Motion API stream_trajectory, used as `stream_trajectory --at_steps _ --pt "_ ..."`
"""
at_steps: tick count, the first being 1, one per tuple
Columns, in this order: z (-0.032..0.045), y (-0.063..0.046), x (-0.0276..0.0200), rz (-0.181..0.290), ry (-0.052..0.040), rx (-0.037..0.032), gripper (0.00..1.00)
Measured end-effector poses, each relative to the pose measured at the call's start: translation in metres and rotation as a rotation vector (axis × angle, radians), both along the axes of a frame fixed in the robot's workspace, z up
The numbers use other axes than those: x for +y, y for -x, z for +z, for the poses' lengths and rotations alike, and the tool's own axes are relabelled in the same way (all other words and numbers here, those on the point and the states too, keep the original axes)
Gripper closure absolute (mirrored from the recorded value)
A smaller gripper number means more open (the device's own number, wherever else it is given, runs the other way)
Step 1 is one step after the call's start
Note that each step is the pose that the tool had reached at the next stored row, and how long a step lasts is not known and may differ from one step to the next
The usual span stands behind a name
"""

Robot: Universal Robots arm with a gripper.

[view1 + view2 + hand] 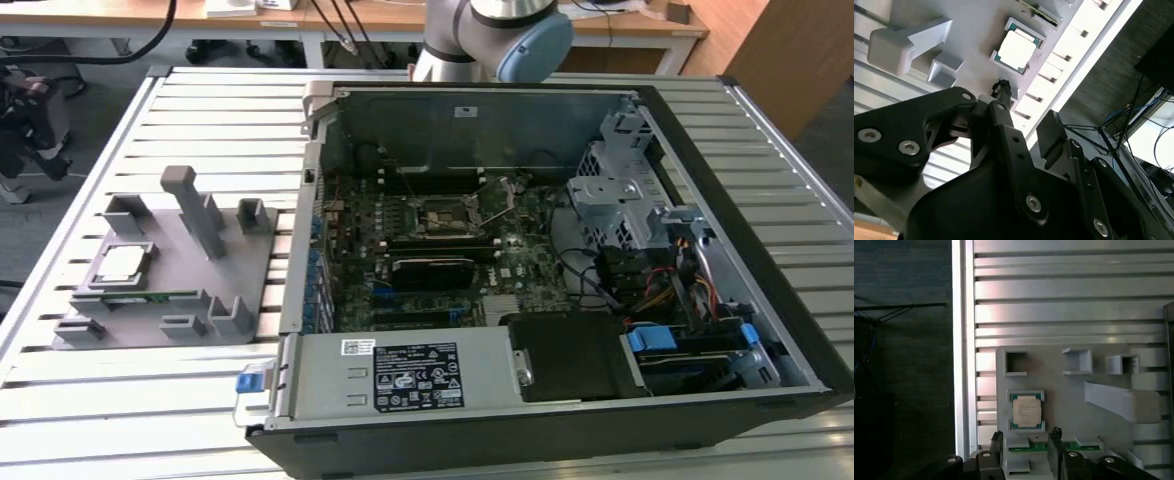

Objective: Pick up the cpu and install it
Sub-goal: 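Pick up the cpu and move it towards the insertion slot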

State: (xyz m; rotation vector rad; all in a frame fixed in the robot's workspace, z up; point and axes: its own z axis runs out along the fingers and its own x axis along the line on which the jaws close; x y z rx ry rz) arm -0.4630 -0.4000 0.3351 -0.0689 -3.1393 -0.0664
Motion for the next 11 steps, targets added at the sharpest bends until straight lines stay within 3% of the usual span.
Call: stream_trajectory --at_steps 4,11 --pt "-0.0071 0.0 -0.0003 0.0 -0.0001 0.0003 0.41" --pt "-0.0184 0.0 -0.0004 0.027 -0.0016 0.0003 0.41"
